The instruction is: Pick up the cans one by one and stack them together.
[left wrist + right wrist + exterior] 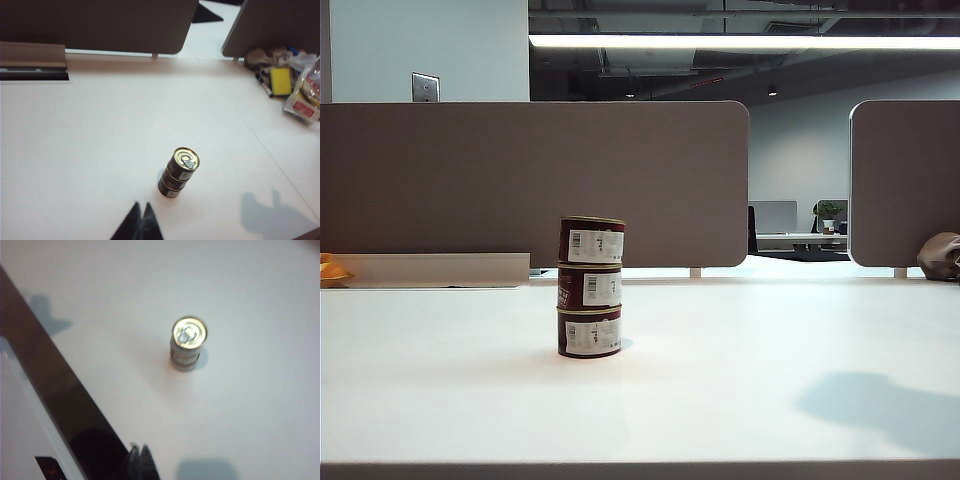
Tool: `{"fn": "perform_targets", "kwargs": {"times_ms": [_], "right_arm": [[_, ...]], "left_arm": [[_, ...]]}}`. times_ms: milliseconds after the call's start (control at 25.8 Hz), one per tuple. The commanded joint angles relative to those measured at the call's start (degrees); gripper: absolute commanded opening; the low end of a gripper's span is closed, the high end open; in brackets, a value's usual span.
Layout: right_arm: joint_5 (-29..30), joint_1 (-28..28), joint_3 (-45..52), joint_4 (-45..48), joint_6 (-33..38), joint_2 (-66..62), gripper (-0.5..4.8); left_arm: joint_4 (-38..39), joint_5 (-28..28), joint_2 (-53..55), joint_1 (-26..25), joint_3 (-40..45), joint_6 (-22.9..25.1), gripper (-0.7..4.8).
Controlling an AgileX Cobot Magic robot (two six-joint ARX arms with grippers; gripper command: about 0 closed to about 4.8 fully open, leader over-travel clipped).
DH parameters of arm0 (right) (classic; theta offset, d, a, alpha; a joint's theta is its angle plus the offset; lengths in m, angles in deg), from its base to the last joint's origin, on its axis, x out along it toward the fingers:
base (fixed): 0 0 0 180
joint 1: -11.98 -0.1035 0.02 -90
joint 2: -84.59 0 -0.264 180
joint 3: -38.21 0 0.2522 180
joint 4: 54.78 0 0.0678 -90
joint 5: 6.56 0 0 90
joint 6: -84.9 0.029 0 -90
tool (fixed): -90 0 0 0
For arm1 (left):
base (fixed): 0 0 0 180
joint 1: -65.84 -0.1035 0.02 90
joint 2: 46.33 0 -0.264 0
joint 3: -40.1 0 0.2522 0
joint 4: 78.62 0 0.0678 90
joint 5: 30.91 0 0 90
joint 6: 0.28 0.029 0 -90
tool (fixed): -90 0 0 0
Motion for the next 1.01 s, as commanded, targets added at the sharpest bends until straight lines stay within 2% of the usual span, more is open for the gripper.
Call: {"fn": "perform_targets", "kwargs": {"times_ms": [39,233,388,466,582,815,1009], "right_arm": [[-1.92,-2.19,-0.26,3.37,0.17,4.13,-0.06],[-2.58,-3.63,1.57,9.92,0.22,11.47,-0.06],[-3.61,-3.41,11.23,19.39,0.68,21.94,-0.06],[-3.82,-3.45,19.63,26.73,0.76,29.18,-0.06],[-3.85,-3.45,28.30,34.56,1.55,35.98,-0.06],[-3.85,-3.45,40.65,40.83,6.14,42.49,-0.06],[-3.87,-3.45,48.13,45.77,6.21,43.69,-0.06]], "left_arm": [[1.20,2.56,-3.50,0.02,0.13,-1.44,-0.06],[1.31,4.09,-9.29,0.02,2.32,-2.38,-0.06],[-0.81,5.22,-16.09,0.02,7.80,-2.86,-0.06],[-4.17,7.96,-19.82,0.02,12.63,-2.91,-0.06],[-8.92,7.98,-22.05,0.02,17.86,-2.89,-0.06],[-17.57,7.28,-22.60,0.02,28.41,-2.75,-0.06],[-23.30,6.88,-22.60,0.02,35.12,-2.73,-0.06]]}}
